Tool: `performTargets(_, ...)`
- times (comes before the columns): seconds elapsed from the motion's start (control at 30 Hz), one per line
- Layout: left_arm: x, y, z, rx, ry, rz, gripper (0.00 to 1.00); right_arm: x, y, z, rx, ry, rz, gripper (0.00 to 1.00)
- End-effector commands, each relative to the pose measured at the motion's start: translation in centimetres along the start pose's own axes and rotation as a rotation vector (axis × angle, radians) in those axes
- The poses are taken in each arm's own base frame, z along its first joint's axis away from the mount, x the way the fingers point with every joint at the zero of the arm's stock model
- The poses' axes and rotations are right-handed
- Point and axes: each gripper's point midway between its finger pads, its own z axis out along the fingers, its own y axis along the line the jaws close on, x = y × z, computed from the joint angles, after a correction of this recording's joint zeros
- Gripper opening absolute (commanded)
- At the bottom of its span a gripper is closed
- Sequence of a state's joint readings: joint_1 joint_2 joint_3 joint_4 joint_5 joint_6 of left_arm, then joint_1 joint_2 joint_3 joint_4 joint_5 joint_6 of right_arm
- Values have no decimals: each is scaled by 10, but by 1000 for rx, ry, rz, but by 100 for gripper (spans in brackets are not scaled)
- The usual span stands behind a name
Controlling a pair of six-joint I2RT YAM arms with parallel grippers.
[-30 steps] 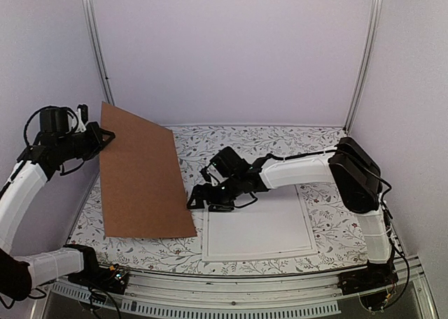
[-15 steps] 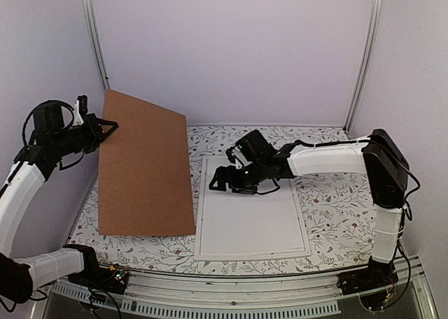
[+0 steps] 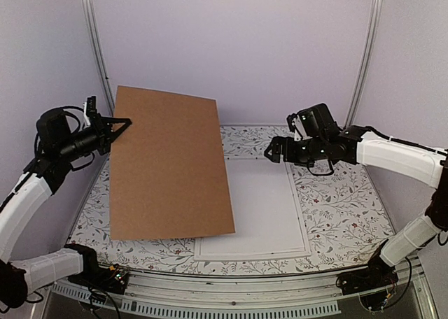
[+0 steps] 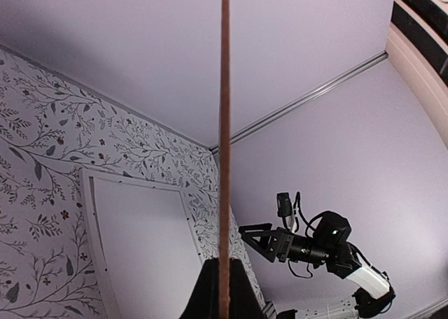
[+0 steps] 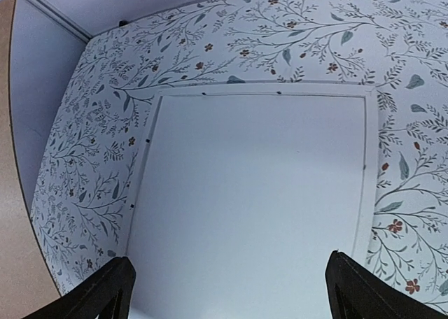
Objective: Put the photo into the frame
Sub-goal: Place the backboard with the photo.
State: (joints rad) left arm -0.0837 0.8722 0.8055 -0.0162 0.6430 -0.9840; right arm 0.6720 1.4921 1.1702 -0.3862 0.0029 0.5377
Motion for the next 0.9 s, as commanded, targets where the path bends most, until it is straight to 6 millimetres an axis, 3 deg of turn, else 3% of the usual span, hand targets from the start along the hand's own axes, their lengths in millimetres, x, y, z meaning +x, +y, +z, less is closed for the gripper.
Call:
performTargets(0.0,2,-26,18,120,-35,-11,0,1,-48,-19,143,-13,-8,99)
performTargets(0.2,30,-22,59,137,4,-54,0,-8,-85,-41,243,-66,29,99)
performTargets(0.43,71,-12,107,156,77,-119,0,-14,-113,-50,259,-69,68,99)
performTargets(0.63,105,10,144,140,127,-209,0,-10,-125,-51,280,-58,65,99)
performTargets(0.87,129,21,175,138,135,-282,0,1,-133,-43,299,-25,61,99)
